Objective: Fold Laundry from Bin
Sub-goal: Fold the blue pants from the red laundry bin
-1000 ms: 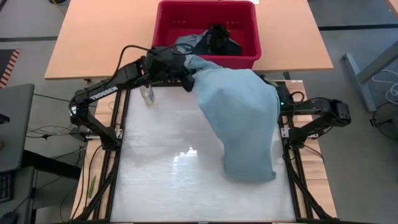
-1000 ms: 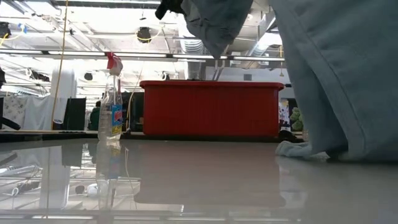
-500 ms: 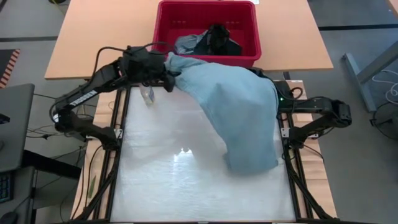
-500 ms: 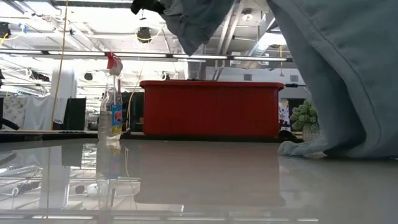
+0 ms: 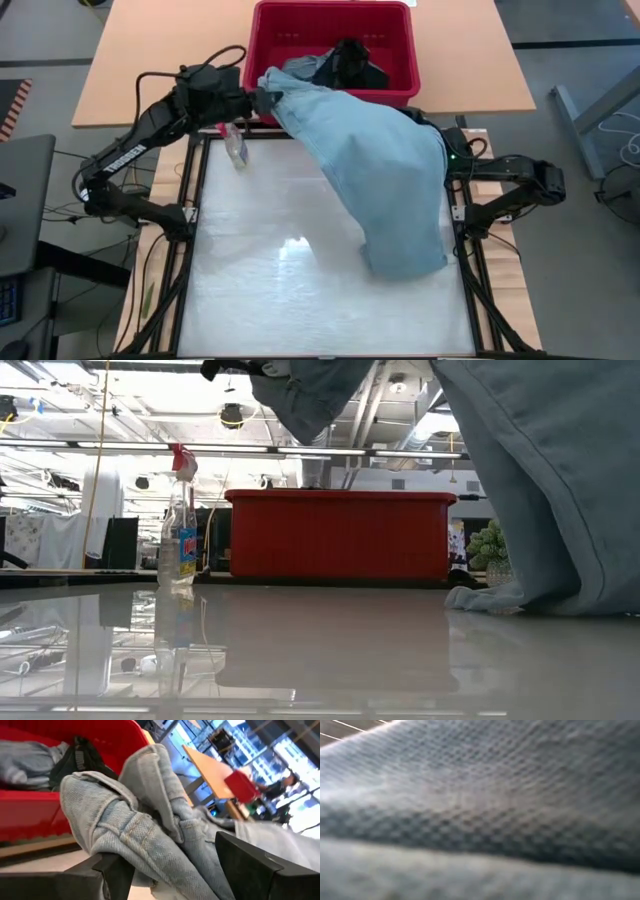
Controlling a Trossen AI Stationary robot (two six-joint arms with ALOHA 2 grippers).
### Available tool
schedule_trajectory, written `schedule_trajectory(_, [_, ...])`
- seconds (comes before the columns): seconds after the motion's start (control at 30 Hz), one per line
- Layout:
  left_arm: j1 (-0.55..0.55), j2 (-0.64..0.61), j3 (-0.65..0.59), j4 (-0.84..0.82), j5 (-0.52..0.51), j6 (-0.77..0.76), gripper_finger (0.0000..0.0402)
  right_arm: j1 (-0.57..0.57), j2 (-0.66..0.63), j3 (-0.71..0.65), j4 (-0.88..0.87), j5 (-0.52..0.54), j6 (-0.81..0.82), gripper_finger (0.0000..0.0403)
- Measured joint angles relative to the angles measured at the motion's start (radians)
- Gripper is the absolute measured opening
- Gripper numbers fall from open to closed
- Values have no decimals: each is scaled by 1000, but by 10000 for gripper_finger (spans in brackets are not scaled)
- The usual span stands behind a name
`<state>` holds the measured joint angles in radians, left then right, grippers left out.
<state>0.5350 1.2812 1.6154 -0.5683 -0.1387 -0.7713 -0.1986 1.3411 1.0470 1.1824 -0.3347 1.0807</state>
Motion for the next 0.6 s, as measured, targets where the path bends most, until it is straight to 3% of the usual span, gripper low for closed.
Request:
schedule_trajectory(0.3, [9,-13,0,0,8,-96,257,0,0,0,1,-18,0,18])
schedule_trajectory(0.6, [60,-54,1,-136,249,-245,257,-8,0,0,7,-12,-3,18])
